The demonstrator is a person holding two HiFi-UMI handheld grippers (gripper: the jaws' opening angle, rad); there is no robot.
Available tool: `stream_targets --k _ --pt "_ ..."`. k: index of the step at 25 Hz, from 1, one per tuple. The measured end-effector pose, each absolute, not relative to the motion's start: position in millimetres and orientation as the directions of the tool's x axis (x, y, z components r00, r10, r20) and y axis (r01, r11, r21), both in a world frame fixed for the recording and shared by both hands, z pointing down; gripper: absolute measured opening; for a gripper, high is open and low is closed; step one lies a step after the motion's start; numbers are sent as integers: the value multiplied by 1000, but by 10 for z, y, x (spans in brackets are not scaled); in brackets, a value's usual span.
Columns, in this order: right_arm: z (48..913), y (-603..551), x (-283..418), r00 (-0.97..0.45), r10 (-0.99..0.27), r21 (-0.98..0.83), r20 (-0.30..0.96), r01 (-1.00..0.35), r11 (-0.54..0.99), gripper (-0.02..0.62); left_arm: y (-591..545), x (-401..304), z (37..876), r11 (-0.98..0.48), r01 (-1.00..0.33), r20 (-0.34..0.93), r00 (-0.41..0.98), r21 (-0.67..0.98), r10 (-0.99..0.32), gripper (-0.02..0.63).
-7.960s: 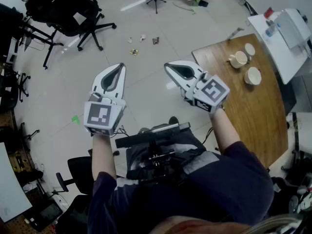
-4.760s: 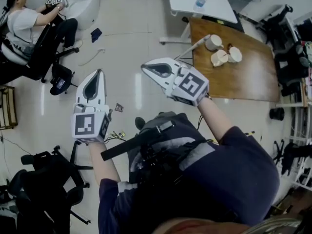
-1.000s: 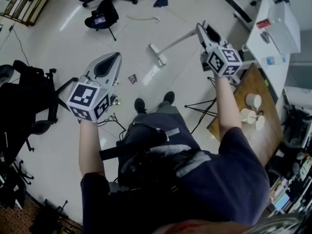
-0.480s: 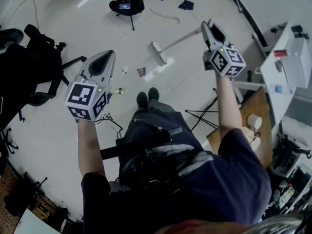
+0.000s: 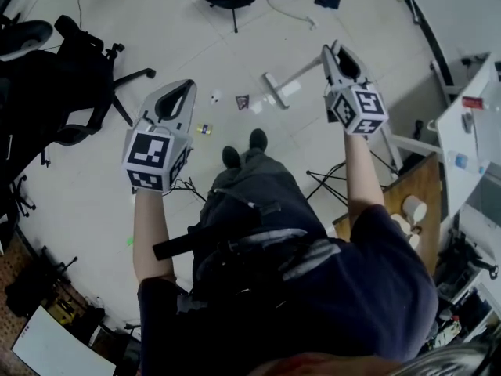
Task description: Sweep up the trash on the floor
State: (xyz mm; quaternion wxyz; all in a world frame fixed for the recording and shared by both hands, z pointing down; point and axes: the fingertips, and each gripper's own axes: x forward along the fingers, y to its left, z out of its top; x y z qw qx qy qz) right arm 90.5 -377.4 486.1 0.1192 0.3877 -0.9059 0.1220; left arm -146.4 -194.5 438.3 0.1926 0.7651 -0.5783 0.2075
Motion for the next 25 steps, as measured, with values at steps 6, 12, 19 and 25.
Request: stream_targets --k 6,12,19,25 --pt "4837 -3730 921 -658 -679 -110 326 -739 664 120 -2138 -1186 4773 -393 -919 595 334 34 -731 3" --pt "4936 -3514 820 -576 -742 -51 344 -800 598 118 -2150 -1080 5034 -524 -847 593 470 93 -654 3" --pt "5232 -3076 495 -499 -779 66 380 -825 561 115 -1828 -1480 5140 -578 -805 577 537 133 -616 3" --pt "5338 -2590 110 -494 -766 95 412 -813 575 114 -1514 -1929 5063 -535 -827 556 531 174 -639 3"
